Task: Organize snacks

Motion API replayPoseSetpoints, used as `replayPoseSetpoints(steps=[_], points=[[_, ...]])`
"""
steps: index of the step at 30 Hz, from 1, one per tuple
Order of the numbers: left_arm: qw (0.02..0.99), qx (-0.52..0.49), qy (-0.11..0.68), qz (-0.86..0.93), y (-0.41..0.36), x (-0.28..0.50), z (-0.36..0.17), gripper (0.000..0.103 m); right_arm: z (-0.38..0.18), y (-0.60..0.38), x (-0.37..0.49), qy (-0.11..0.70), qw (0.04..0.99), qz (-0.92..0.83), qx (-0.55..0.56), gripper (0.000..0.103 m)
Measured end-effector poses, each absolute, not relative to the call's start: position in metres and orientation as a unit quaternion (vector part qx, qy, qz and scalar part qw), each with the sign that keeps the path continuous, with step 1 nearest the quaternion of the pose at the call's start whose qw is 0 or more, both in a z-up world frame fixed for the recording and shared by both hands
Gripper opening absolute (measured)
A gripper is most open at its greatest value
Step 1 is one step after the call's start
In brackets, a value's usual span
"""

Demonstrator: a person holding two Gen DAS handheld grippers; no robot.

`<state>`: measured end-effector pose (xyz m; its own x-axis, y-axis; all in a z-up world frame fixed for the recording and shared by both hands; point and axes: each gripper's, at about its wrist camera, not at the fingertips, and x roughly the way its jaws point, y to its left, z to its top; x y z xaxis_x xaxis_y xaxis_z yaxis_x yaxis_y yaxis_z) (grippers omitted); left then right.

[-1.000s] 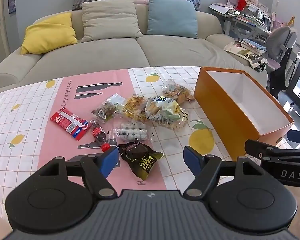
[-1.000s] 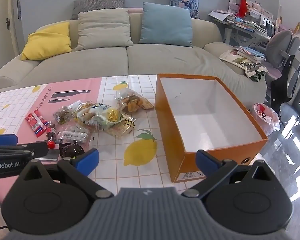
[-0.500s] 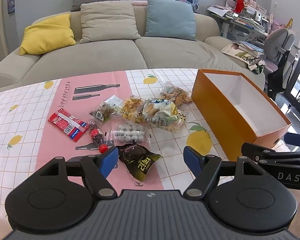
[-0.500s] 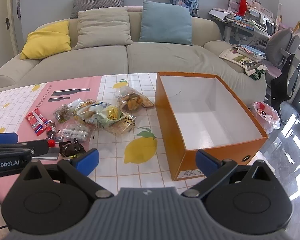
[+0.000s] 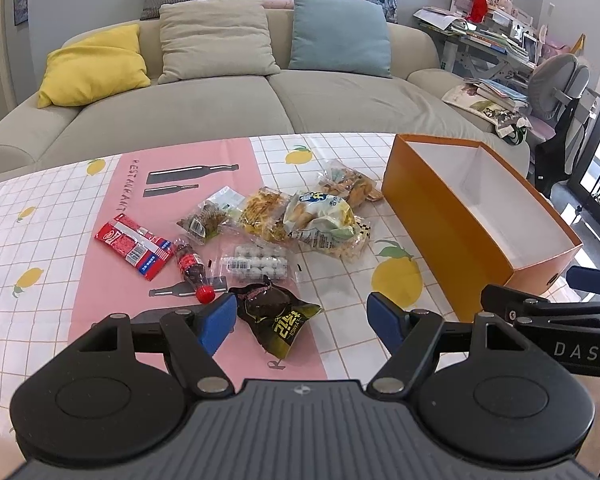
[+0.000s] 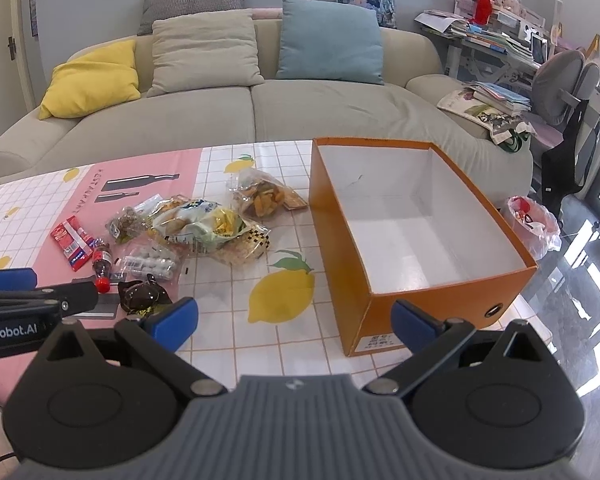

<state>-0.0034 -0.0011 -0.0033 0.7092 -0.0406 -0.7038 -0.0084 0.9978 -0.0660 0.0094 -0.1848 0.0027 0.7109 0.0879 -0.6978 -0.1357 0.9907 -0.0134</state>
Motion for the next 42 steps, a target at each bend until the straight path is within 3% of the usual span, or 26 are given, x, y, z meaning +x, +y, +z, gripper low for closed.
replayPoseSetpoints(steps=[42], points=[[0.922,-0.040,0.385,-0.010,0.0023,-0.0067,-0.0055,0.087,-0.0005,-0.1808,0.0094,0.383,0.921,0.066,-0.036,0.100]])
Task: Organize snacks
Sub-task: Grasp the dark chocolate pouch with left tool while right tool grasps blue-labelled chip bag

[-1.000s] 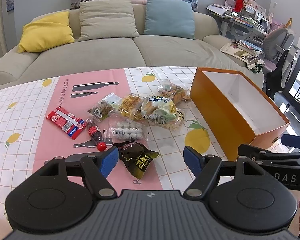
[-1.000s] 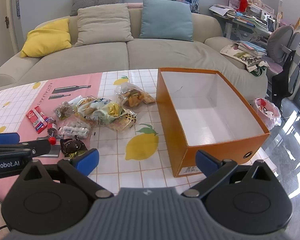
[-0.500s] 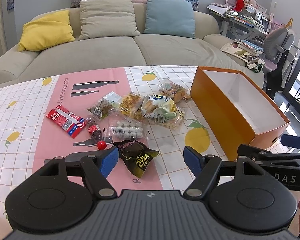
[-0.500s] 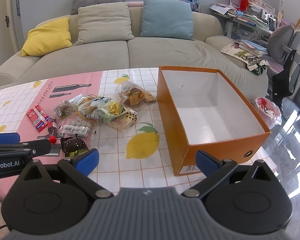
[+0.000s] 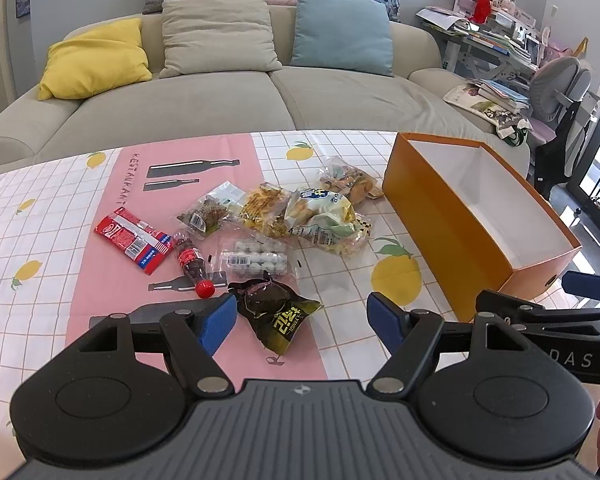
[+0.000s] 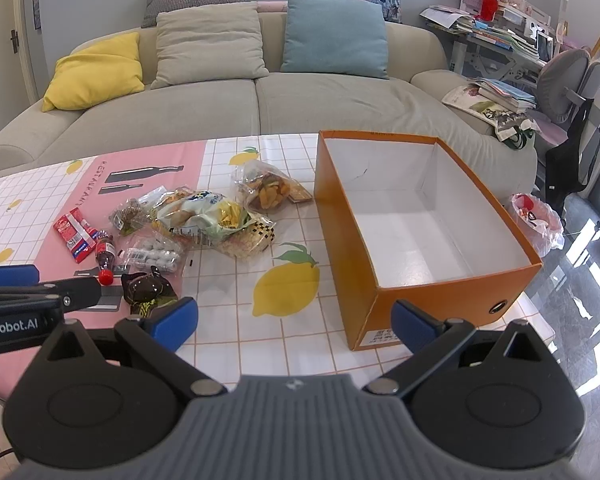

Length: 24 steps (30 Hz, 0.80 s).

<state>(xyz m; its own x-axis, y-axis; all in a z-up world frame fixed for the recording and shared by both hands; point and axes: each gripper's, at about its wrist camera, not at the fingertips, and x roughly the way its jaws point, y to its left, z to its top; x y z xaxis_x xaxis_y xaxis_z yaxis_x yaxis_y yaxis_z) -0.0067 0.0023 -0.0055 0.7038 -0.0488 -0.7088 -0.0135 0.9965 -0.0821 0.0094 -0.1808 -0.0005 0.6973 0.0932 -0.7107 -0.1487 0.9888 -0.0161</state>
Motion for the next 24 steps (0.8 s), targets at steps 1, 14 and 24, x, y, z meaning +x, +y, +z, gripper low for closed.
replayPoseSetpoints(steps=[1,14,24], points=[[0.922,-0.041,0.385,-0.009,0.002,-0.007,-0.006,0.087,-0.001,-0.181,0.009,0.384,0.920,0.066,-0.036,0.100],[0.902,-0.119,0.415,-0.007,0.025,0.004,-0.015,0.084,-0.005,-0.184,0.012,0.374,0.921,0.114,-0.003,0.100],[0.877,-0.154,0.455,-0.003,0.058,0.036,-0.040,0.076,-0.026,-0.149,0.048,0.369,0.911,0.185,-0.030,0.066]])
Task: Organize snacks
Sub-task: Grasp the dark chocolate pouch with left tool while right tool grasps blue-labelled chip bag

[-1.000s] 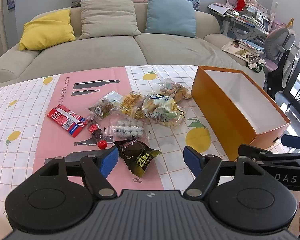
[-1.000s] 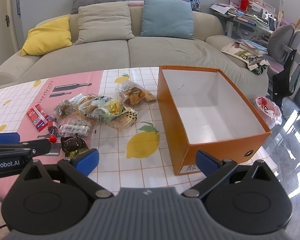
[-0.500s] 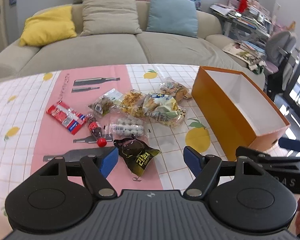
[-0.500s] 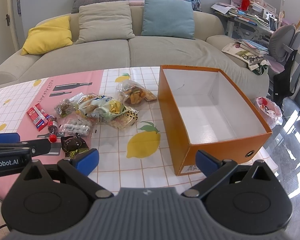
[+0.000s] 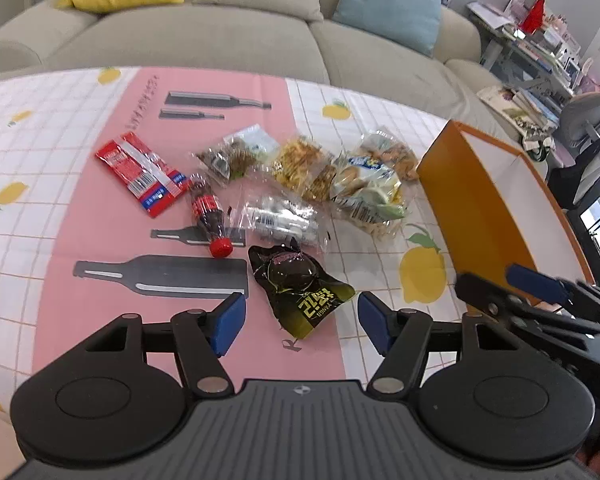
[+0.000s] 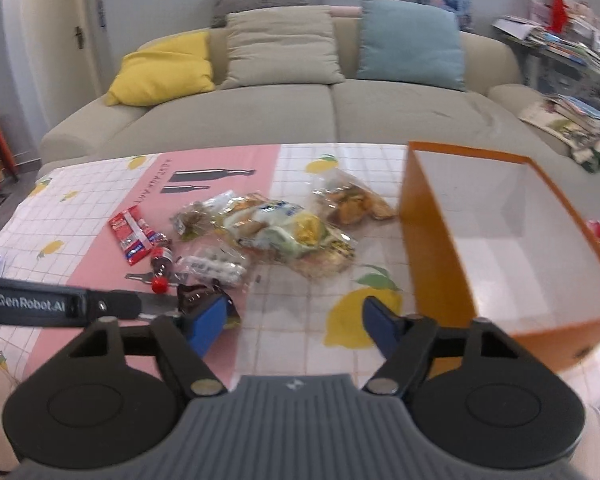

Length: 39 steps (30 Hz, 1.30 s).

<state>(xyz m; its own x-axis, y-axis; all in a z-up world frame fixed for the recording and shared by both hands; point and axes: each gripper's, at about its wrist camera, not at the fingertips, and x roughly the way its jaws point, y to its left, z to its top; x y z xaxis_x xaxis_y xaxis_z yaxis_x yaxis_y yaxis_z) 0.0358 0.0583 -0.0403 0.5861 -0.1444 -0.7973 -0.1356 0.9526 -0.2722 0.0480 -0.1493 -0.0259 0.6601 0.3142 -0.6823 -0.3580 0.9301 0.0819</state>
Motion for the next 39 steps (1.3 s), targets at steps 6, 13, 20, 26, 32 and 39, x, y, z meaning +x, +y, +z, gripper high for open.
replayPoseSetpoints(steps=[6,13,20,26,32,39], points=[[0.862,-0.173,0.476,-0.003,0.065,0.068,-0.056,0.076,-0.048,-0.129,0.087,0.367,0.906,0.199,-0.064,0.068],[0.847,-0.188,0.497,0.004,0.071,0.104,-0.075,0.075,-0.068,-0.113,0.132,0.343,0.901,0.234,-0.124,0.079],[0.855,-0.170,0.490,0.026,0.093,0.123,-0.076,0.074,-0.084,-0.090,0.166,0.326,0.886,0.277,-0.179,0.089],[0.849,-0.162,0.501,0.047,0.113,0.133,-0.086,0.074,-0.094,-0.069,0.179,0.310,0.878,0.305,-0.199,0.089],[0.848,-0.170,0.501,0.045,0.117,0.134,-0.089,0.074,-0.105,-0.062,0.187,0.320,0.875,0.308,-0.194,0.087],[0.852,-0.168,0.495,0.023,0.105,0.136,-0.085,0.074,-0.113,-0.062,0.189,0.335,0.870,0.309,-0.188,0.079]])
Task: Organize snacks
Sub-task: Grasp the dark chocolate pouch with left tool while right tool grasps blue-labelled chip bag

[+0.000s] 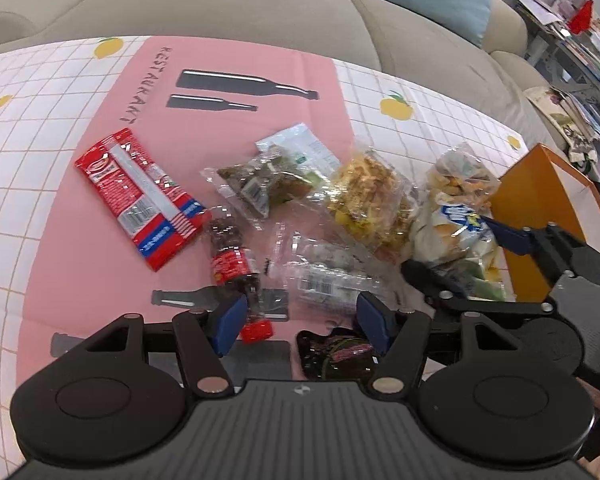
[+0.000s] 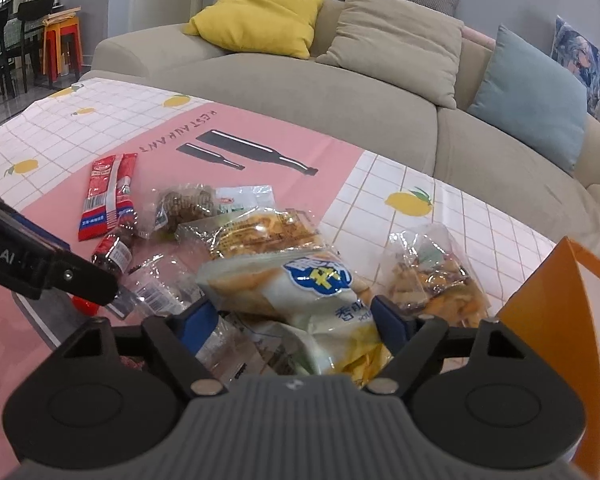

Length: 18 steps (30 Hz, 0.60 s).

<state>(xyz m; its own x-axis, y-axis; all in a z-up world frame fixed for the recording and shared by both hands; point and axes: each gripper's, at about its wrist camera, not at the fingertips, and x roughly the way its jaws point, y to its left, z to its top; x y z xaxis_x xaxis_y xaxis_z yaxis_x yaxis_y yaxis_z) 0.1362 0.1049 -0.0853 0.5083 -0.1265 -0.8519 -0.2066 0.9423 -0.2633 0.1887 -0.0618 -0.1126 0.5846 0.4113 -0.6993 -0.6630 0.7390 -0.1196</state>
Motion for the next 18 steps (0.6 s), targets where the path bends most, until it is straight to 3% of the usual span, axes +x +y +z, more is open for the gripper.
replayPoseSetpoints(steps=[8,11,12,18], points=[[0.851,-0.166,0.498,-0.001,0.092,0.134,-0.080,0.074,-0.111,-0.073,0.186,0.360,0.868,0.305,-0.154,0.065],[0.846,-0.165,0.506,-0.009,0.086,0.133,-0.080,0.073,-0.103,-0.082,0.182,0.368,0.870,0.302,-0.132,0.051],[0.844,-0.165,0.510,-0.008,0.084,0.132,-0.081,0.073,-0.100,-0.086,0.180,0.367,0.873,0.294,-0.128,0.041],[0.833,-0.169,0.526,0.019,0.066,0.130,-0.097,0.073,-0.090,-0.118,0.161,0.404,0.873,0.269,-0.054,0.039]])
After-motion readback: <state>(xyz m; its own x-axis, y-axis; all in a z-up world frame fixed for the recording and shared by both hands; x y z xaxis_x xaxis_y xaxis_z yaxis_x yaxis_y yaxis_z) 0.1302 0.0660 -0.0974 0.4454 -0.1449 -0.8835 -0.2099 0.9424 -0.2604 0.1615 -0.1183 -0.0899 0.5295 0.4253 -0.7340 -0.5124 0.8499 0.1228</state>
